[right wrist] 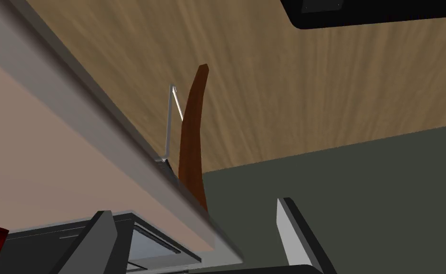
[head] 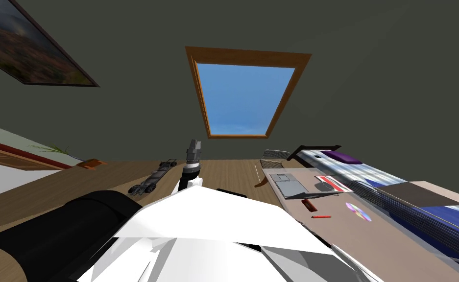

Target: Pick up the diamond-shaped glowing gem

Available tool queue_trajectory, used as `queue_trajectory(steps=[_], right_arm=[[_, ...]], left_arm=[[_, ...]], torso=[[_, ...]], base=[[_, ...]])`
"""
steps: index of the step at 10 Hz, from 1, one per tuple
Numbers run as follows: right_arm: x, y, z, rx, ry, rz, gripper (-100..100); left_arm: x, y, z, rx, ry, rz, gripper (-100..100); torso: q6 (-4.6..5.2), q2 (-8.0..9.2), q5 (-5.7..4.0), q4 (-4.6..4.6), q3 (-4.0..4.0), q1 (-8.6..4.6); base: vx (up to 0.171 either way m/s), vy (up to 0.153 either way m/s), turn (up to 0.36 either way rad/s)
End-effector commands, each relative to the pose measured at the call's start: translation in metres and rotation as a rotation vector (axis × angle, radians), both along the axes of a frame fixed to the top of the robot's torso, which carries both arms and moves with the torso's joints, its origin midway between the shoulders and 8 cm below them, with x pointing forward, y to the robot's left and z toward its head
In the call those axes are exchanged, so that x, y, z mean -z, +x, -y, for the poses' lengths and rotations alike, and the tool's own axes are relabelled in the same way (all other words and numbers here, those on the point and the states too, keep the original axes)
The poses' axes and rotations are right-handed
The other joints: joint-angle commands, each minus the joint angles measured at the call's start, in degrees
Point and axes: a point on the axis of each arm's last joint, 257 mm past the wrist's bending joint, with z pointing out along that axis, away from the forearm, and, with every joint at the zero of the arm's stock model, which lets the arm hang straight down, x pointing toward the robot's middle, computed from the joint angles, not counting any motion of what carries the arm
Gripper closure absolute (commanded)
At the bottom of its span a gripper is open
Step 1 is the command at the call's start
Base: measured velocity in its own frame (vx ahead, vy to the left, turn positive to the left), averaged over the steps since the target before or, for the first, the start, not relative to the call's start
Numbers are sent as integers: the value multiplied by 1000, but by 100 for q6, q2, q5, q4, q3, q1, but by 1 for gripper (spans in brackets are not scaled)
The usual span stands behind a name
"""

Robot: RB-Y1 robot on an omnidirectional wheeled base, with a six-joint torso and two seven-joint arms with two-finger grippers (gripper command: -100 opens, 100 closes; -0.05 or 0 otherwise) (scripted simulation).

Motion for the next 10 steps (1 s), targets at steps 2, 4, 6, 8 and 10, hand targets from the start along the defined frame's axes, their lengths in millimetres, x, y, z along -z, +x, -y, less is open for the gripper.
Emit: queue_trajectory(steps=[2, 4, 6, 8, 10], right_arm=[[-12, -5, 59, -72, -157, -57, -100], [-17, -8, 80, -102, -215, -80, -100], [-21, -10, 98, -130, -266, -103, -100], [-26, -17, 121, -182, -339, -143, -100], [-23, -24, 127, -226, -374, -178, -100]], left_arm=[[0, 0, 0, 0, 0, 0, 0], [0, 0, 0, 0, 0, 0, 0], [0, 0, 0, 0, 0, 0, 0], [0, 0, 0, 0, 0, 0, 0], [0, 0, 0, 0, 0, 0, 0]], torso=[[-4, -3, 0, 1, -1, -6], [0, -3, -3, -1, -2, -11], [0, 8, 0, 1, 4, 8], [-1, -8, -4, -1, -4, -13], [1, -8, -8, -2, -5, -37]], base=[[109, -128, 102], [93, -103, 38], [63, -91, 29], [140, -143, 37], [105, -203, 7]])
